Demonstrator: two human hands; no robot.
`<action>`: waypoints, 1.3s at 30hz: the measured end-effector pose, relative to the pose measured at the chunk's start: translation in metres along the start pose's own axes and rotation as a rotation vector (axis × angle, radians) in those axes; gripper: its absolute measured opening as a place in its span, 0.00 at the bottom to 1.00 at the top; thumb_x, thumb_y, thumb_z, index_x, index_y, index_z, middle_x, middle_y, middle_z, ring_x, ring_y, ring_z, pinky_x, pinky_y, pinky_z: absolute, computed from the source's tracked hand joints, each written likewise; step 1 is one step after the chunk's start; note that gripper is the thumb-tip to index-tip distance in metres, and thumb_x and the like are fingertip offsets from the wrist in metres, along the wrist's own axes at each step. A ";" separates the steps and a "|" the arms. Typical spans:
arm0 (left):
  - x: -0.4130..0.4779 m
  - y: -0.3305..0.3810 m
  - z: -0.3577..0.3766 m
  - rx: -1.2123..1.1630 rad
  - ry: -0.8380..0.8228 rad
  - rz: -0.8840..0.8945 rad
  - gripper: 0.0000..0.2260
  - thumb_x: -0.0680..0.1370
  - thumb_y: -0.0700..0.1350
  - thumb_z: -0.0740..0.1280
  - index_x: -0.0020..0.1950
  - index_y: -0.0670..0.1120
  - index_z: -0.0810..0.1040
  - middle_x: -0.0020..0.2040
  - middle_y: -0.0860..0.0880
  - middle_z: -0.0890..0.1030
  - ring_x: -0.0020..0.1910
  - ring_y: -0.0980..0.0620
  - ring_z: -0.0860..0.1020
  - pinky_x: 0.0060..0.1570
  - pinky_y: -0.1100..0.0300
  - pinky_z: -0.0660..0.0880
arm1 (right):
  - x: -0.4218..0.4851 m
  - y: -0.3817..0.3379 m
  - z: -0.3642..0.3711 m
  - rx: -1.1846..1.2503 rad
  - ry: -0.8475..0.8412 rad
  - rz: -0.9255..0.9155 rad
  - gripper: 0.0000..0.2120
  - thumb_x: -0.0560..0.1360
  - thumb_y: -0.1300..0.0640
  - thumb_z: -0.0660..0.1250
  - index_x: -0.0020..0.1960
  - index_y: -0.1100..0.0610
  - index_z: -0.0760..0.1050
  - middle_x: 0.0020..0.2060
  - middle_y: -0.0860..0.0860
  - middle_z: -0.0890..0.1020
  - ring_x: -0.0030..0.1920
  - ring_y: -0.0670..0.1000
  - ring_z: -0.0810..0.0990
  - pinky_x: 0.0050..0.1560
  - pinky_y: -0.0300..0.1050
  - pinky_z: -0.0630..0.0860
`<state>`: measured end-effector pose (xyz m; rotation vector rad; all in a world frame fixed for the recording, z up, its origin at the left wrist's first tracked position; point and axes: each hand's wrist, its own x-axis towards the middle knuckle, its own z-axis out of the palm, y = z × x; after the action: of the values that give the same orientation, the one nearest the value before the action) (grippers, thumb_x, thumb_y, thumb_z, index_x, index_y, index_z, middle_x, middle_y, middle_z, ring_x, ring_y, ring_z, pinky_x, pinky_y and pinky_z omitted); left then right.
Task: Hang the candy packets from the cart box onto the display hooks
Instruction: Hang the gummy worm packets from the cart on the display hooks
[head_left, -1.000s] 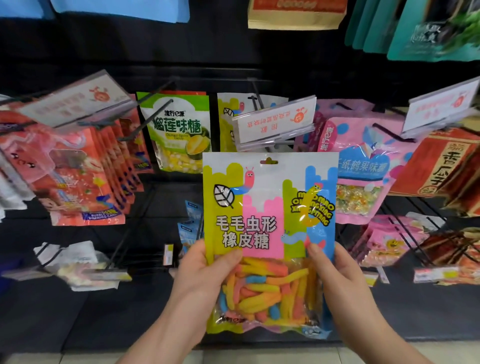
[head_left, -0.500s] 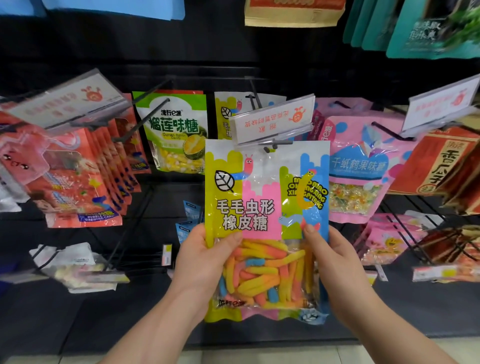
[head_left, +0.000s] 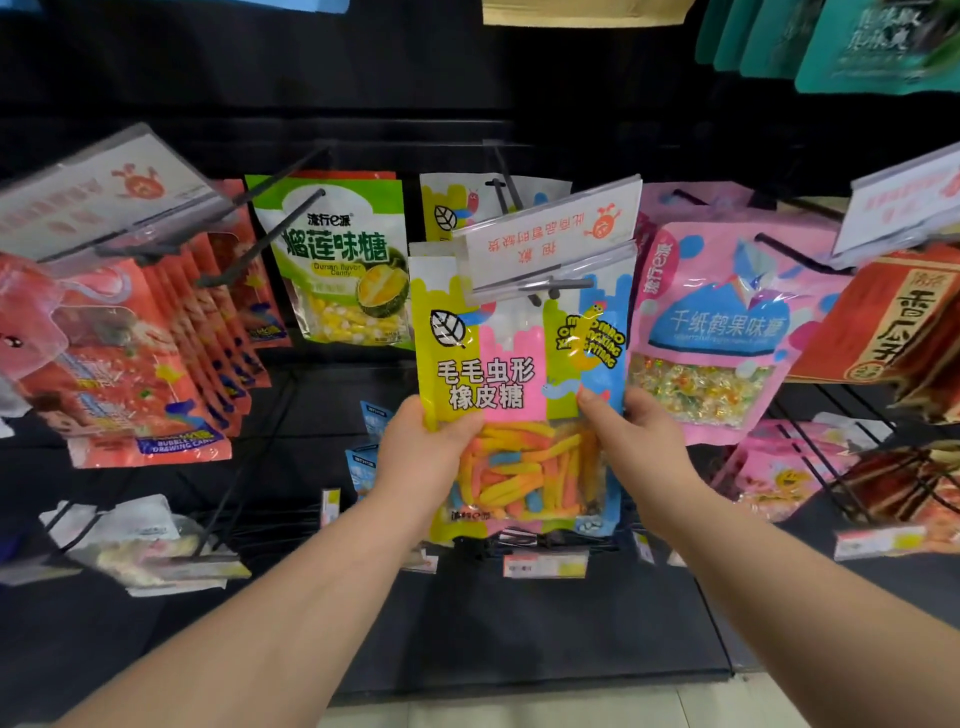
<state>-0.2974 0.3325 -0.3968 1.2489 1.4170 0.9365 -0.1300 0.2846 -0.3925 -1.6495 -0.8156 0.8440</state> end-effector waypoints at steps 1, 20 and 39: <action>0.007 0.000 0.001 0.046 0.004 0.018 0.09 0.76 0.46 0.71 0.54 0.47 0.78 0.52 0.50 0.82 0.51 0.50 0.80 0.53 0.56 0.75 | 0.006 0.000 0.002 -0.033 0.005 -0.004 0.13 0.77 0.50 0.66 0.49 0.61 0.77 0.39 0.56 0.78 0.40 0.51 0.73 0.40 0.46 0.69; 0.064 0.006 0.014 0.289 0.067 0.020 0.18 0.74 0.50 0.72 0.59 0.43 0.75 0.59 0.45 0.79 0.57 0.44 0.77 0.50 0.56 0.72 | 0.051 -0.009 0.011 -0.276 -0.017 -0.027 0.16 0.78 0.51 0.65 0.61 0.59 0.74 0.50 0.54 0.80 0.50 0.54 0.78 0.49 0.47 0.75; -0.081 0.077 -0.037 1.402 -0.129 0.253 0.38 0.78 0.63 0.58 0.80 0.49 0.43 0.80 0.45 0.48 0.79 0.40 0.44 0.75 0.40 0.47 | -0.059 -0.083 -0.036 -1.392 -0.369 -0.514 0.31 0.78 0.42 0.59 0.76 0.52 0.54 0.77 0.53 0.54 0.77 0.58 0.49 0.73 0.62 0.53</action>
<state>-0.3180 0.2683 -0.3000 2.4544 1.8490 -0.1765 -0.1373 0.2339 -0.2978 -2.2202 -2.2978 0.1026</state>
